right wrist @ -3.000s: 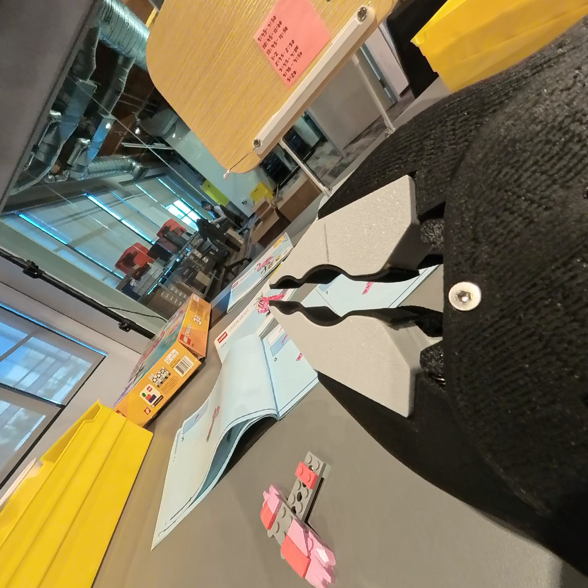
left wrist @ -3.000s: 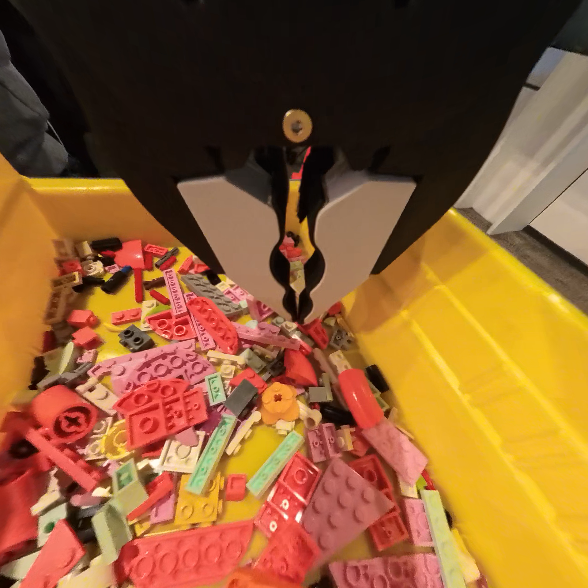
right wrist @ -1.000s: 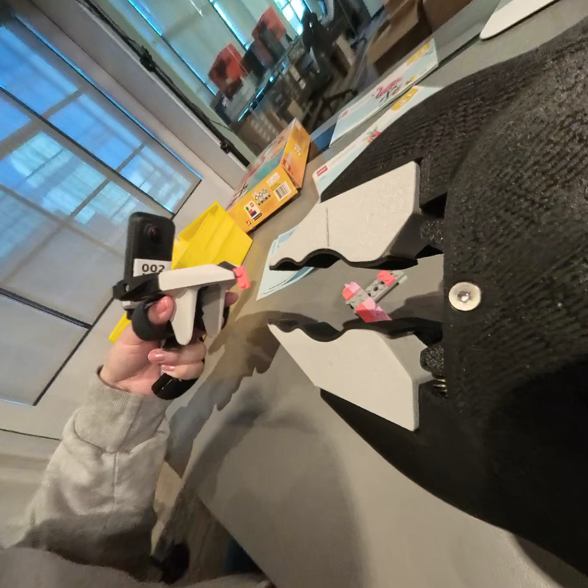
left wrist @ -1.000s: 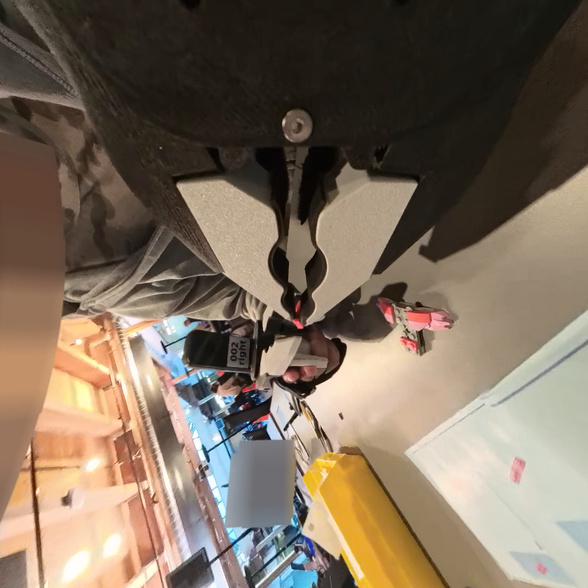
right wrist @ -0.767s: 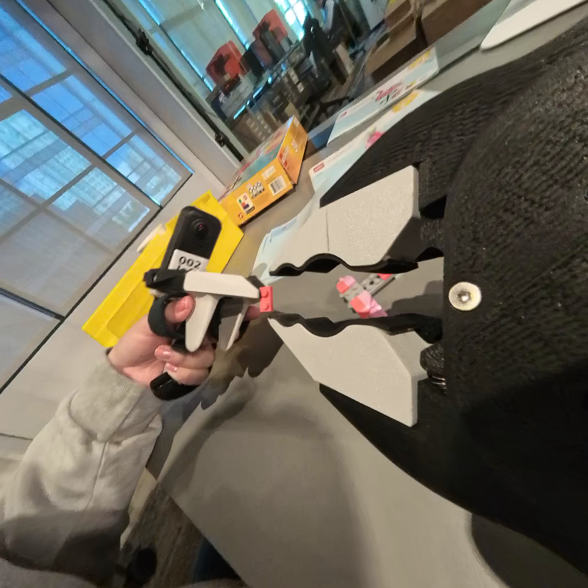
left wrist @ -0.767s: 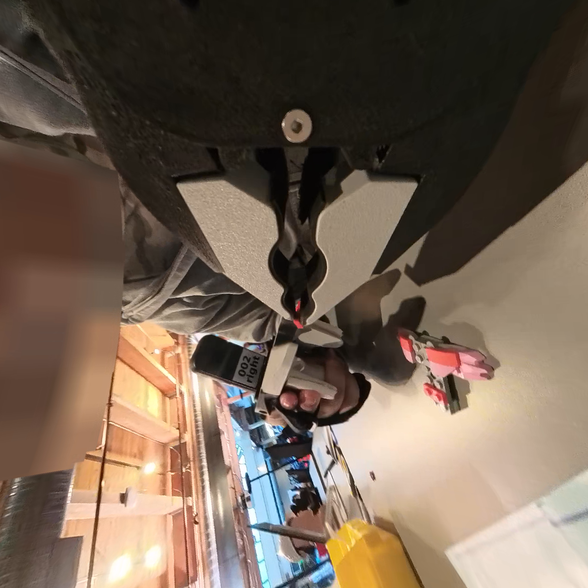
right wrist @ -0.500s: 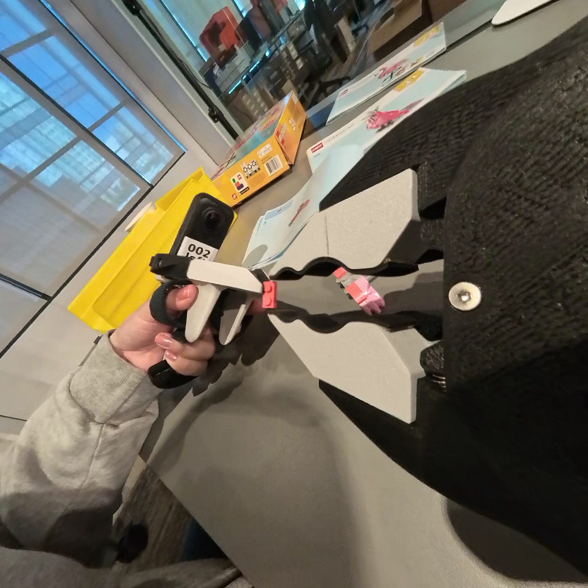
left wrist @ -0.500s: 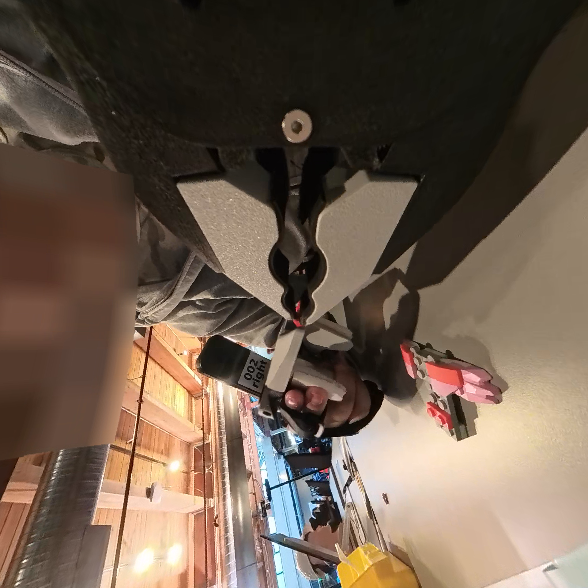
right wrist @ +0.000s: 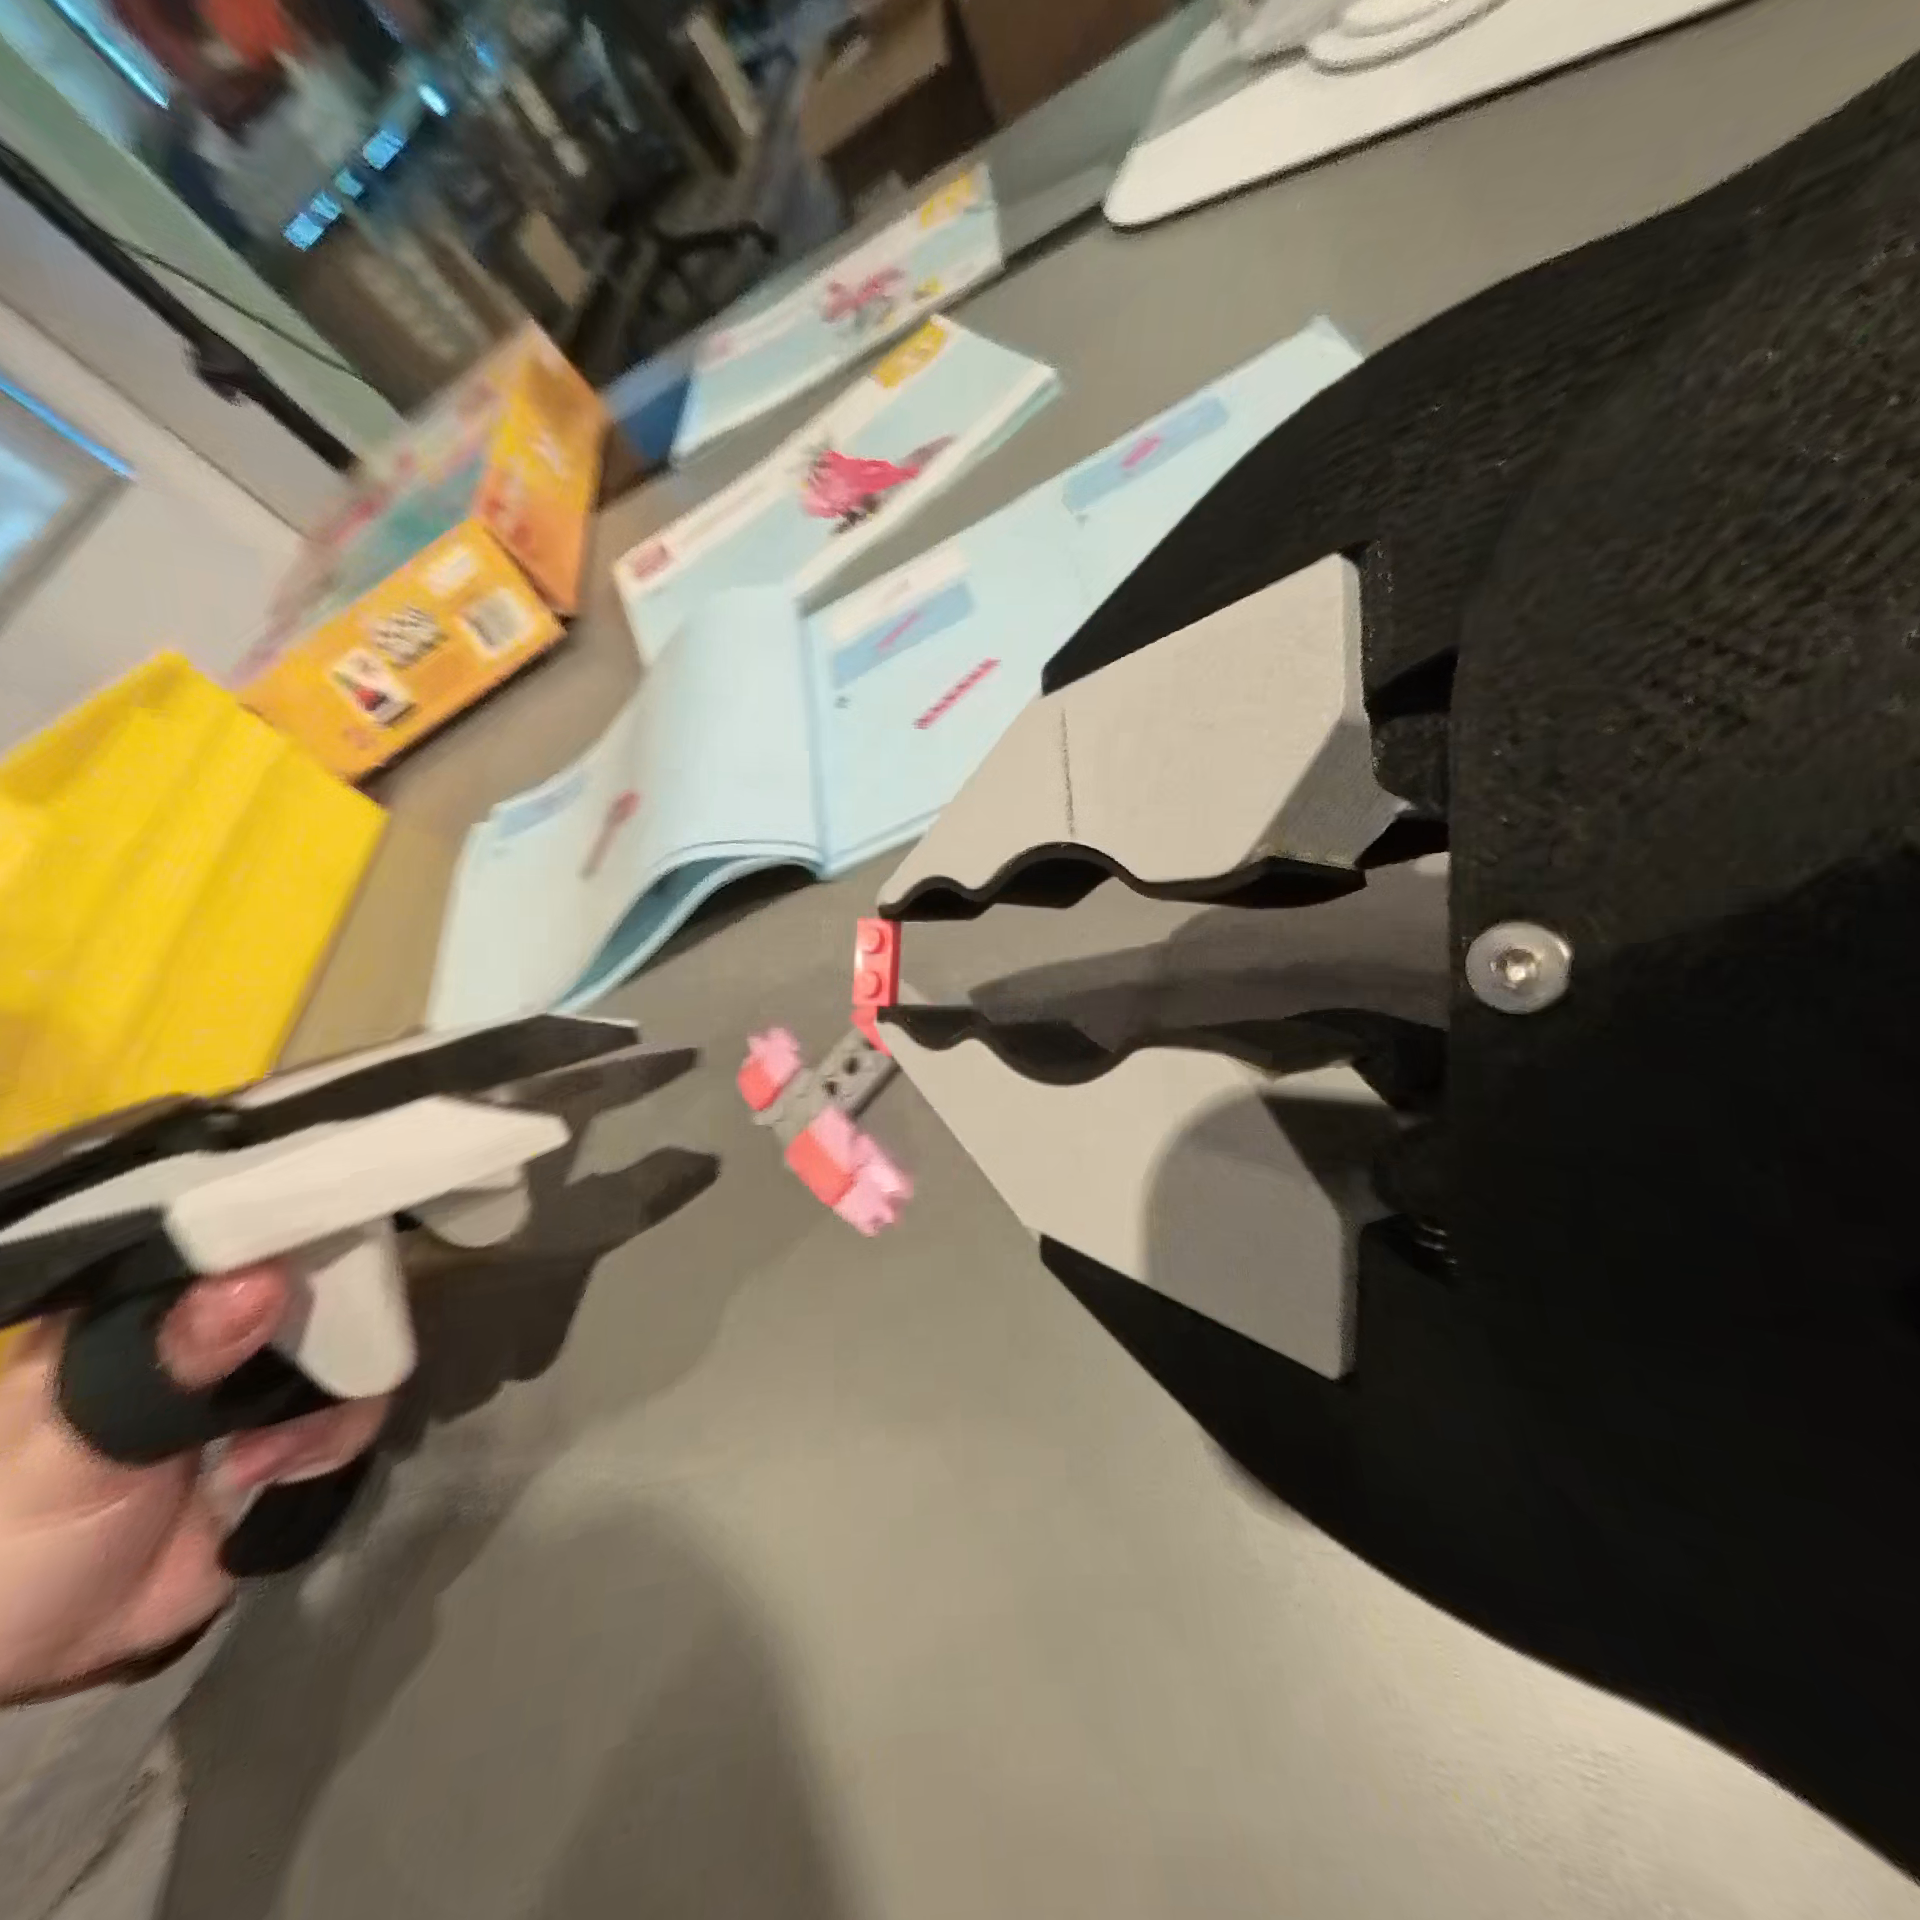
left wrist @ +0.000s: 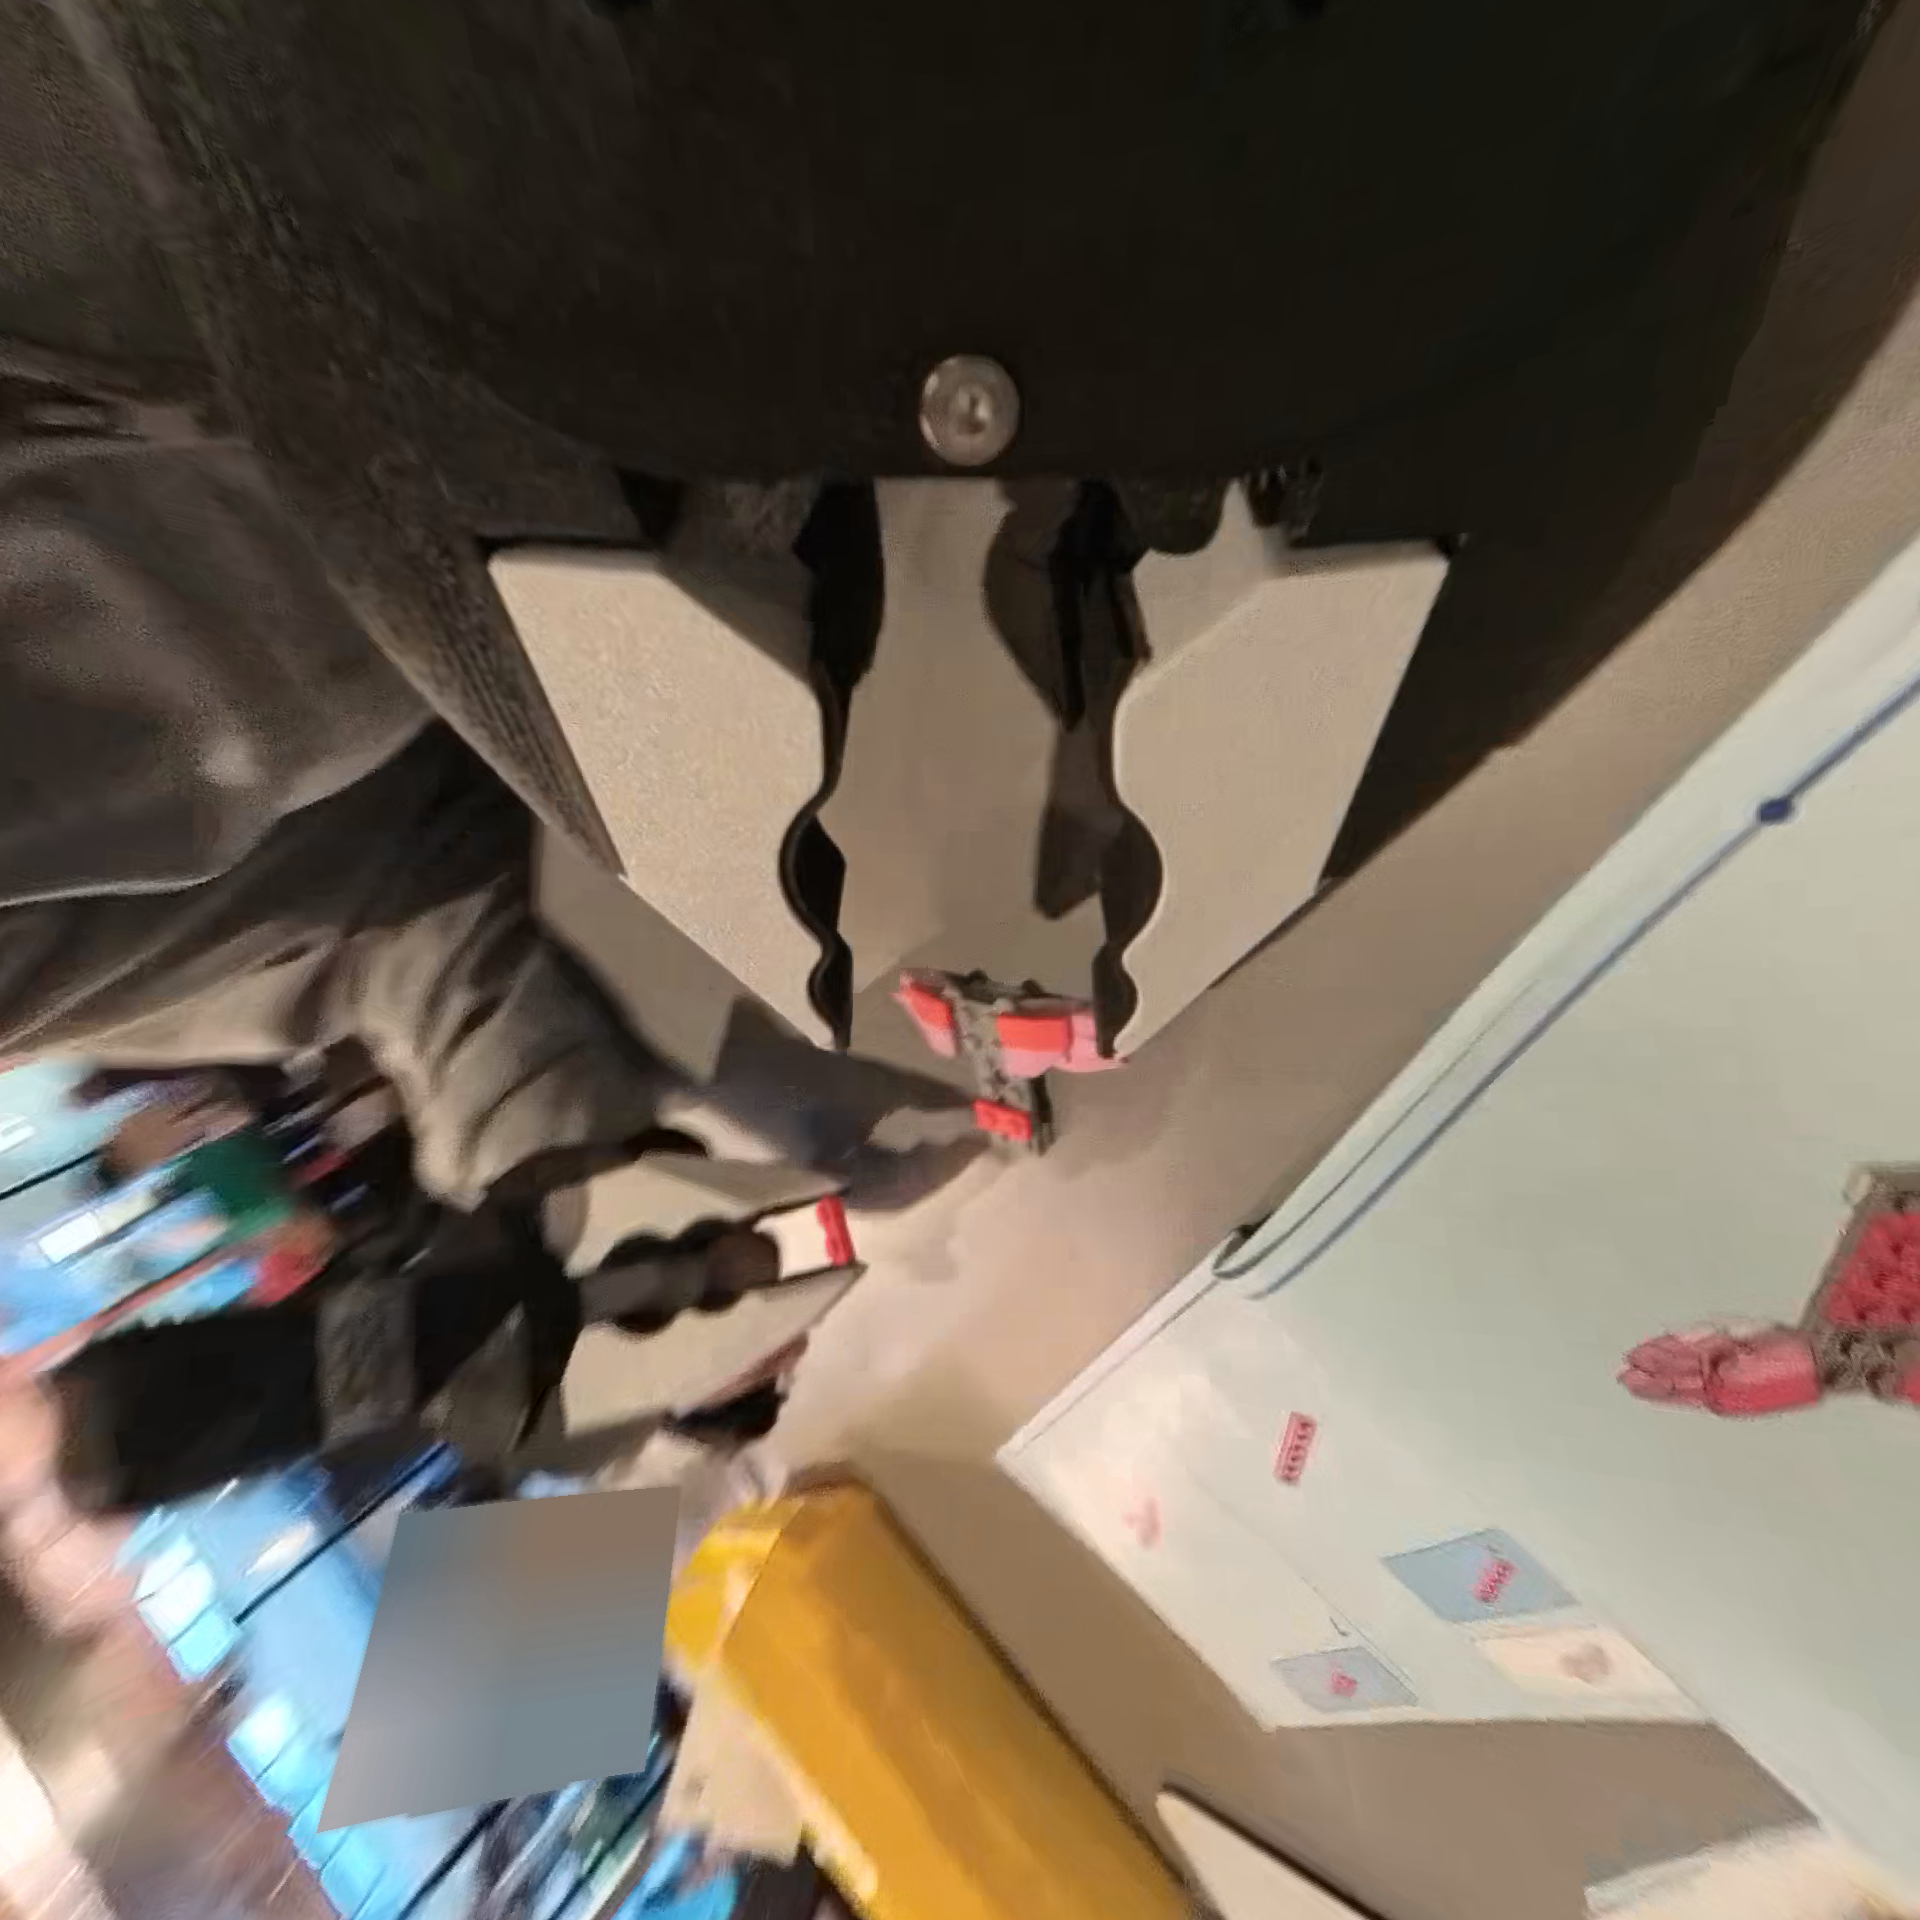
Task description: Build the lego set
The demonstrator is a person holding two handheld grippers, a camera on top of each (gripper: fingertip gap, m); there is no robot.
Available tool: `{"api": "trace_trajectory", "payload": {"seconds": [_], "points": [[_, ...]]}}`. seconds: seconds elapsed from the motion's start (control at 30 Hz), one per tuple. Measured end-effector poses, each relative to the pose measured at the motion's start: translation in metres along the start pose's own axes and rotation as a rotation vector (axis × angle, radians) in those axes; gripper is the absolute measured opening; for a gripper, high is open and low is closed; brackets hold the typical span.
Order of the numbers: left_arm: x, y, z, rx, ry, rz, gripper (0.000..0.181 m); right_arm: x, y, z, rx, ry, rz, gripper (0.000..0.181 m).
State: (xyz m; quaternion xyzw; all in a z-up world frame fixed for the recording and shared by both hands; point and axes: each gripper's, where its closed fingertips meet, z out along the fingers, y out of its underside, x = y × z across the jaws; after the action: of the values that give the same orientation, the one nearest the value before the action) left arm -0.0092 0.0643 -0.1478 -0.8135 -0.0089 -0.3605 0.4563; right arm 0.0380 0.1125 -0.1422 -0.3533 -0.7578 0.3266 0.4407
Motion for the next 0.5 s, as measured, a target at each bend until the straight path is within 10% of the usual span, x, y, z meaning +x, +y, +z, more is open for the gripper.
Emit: {"api": "trace_trajectory", "payload": {"seconds": [0.2, 0.5], "points": [[-0.011, 0.025, 0.026, -0.235, -0.244, 0.411, 0.068, -0.014, 0.039, 0.003, -0.201, -0.113, 0.081, 0.014], [-0.005, 0.03, 0.045, -0.301, -0.226, 0.495, 0.068, -0.018, 0.044, 0.001, -0.268, -0.132, 0.153, 0.014]]}}
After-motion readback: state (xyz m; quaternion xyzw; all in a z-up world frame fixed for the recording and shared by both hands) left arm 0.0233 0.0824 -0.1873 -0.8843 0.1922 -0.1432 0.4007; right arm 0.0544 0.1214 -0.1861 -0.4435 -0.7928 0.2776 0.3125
